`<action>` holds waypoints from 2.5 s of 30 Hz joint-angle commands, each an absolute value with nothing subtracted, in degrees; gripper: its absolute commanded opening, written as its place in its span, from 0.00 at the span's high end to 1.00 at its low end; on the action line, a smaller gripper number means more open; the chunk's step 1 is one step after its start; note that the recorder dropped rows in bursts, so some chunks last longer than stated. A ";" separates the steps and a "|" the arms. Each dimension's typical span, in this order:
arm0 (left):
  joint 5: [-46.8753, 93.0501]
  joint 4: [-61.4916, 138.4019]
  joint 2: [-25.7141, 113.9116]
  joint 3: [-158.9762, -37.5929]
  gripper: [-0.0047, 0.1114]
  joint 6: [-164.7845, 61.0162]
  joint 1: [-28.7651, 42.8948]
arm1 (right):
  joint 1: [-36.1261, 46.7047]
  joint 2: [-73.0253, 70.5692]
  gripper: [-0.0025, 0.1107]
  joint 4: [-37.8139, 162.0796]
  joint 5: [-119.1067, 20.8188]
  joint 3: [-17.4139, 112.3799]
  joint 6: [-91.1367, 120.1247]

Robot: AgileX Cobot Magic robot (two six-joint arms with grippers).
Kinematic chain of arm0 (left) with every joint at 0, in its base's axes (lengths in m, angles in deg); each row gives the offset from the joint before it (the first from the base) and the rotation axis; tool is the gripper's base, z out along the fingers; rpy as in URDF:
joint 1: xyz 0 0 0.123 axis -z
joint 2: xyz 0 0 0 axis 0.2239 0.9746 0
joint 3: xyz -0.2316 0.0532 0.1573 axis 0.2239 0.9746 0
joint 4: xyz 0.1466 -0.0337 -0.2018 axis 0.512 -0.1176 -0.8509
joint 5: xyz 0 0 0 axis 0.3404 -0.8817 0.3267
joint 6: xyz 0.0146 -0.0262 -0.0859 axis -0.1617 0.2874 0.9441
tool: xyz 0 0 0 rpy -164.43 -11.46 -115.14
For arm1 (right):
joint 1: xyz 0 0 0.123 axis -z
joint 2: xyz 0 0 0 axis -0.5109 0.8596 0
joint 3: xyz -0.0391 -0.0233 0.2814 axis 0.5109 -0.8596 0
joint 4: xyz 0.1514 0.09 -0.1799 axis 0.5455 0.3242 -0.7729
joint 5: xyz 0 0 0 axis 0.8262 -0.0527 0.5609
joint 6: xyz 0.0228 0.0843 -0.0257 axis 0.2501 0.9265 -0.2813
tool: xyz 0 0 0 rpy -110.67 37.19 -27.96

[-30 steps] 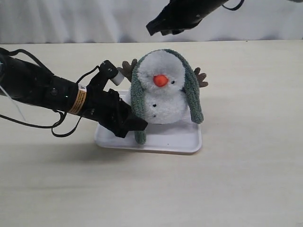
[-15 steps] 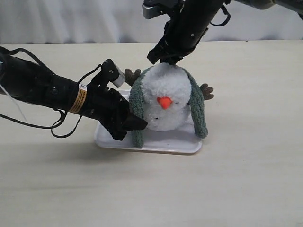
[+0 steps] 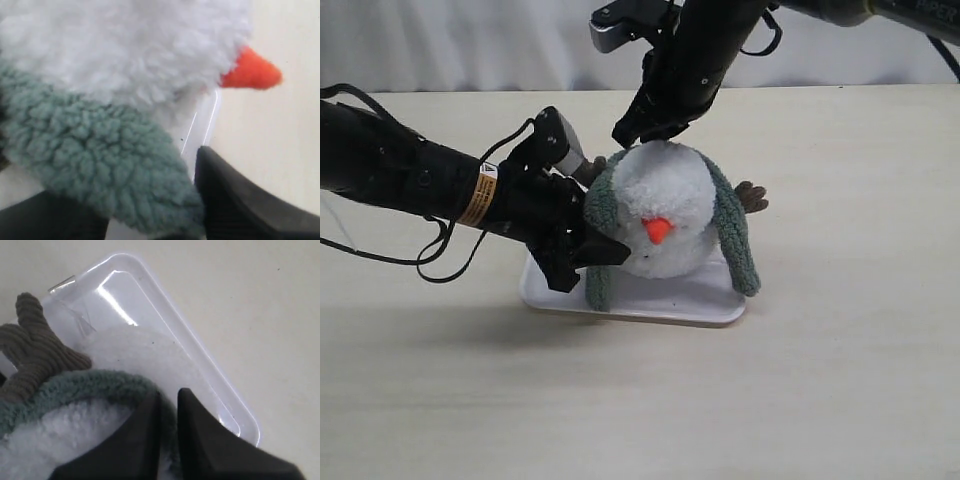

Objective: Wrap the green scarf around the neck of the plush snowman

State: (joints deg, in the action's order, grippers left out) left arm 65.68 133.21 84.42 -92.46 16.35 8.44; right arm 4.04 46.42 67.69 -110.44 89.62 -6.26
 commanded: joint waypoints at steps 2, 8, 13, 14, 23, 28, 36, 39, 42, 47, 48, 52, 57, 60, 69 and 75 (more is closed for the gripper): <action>65.45 135.18 84.42 -92.63 0.57 18.29 8.39 | 4.06 47.29 0.87 65.00 -111.93 89.65 -6.06; 64.30 137.27 84.63 -92.63 0.57 21.54 8.39 | 4.06 48.71 0.87 57.10 -110.98 89.65 -0.48; 61.88 138.40 84.63 -92.63 0.57 24.63 8.39 | 4.06 48.12 0.87 56.07 -109.91 91.17 1.54; 61.96 138.40 84.63 -92.63 0.57 24.63 8.39 | 4.06 48.12 0.87 56.07 -110.21 91.85 1.54; 62.64 138.40 84.63 -92.63 0.57 24.74 8.39 | 3.90 48.12 0.87 57.87 -114.40 98.88 3.71; 62.55 138.40 84.63 -92.63 0.57 24.74 8.39 | 3.90 48.12 0.87 71.52 -114.33 101.81 -3.43; 62.64 138.40 84.63 -92.63 0.57 25.40 6.57 | 3.51 50.89 0.87 68.24 -114.39 101.81 -0.18; 62.64 138.40 84.41 -92.63 0.57 26.06 4.63 | 2.52 51.71 0.87 66.14 -112.03 101.81 0.07; 63.35 138.40 83.89 -92.63 0.57 27.83 2.46 | 0.87 52.07 0.87 64.43 -110.52 101.81 0.07; 70.71 138.40 83.91 -92.63 0.57 27.34 -0.25 | -0.80 52.43 0.87 59.67 -111.57 101.81 1.15; 71.20 138.40 83.91 -92.63 0.57 27.34 -0.29 | -0.80 52.56 0.87 59.81 -112.27 101.81 1.15; 71.20 138.40 83.91 -92.63 0.57 27.34 -0.54 | -0.80 53.77 0.87 59.81 -117.24 101.81 1.15; 71.20 138.40 83.91 -92.63 0.57 27.11 -0.56 | -0.80 55.12 0.87 59.69 -119.11 101.81 1.05; 71.20 138.40 83.91 -92.63 0.57 26.97 -0.56 | -0.80 55.25 0.87 60.35 -119.11 101.81 1.05; 71.20 138.40 83.91 -92.63 0.57 26.91 -0.56 | -0.80 54.90 0.87 61.24 -119.11 101.81 0.92; 71.59 138.40 83.91 -92.63 0.57 25.79 -0.56 | -0.80 49.92 0.87 61.24 -119.11 101.81 -0.44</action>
State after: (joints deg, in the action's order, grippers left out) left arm 70.77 138.41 84.52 -92.46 26.85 -0.27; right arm -0.88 53.29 61.20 -118.44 101.67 0.66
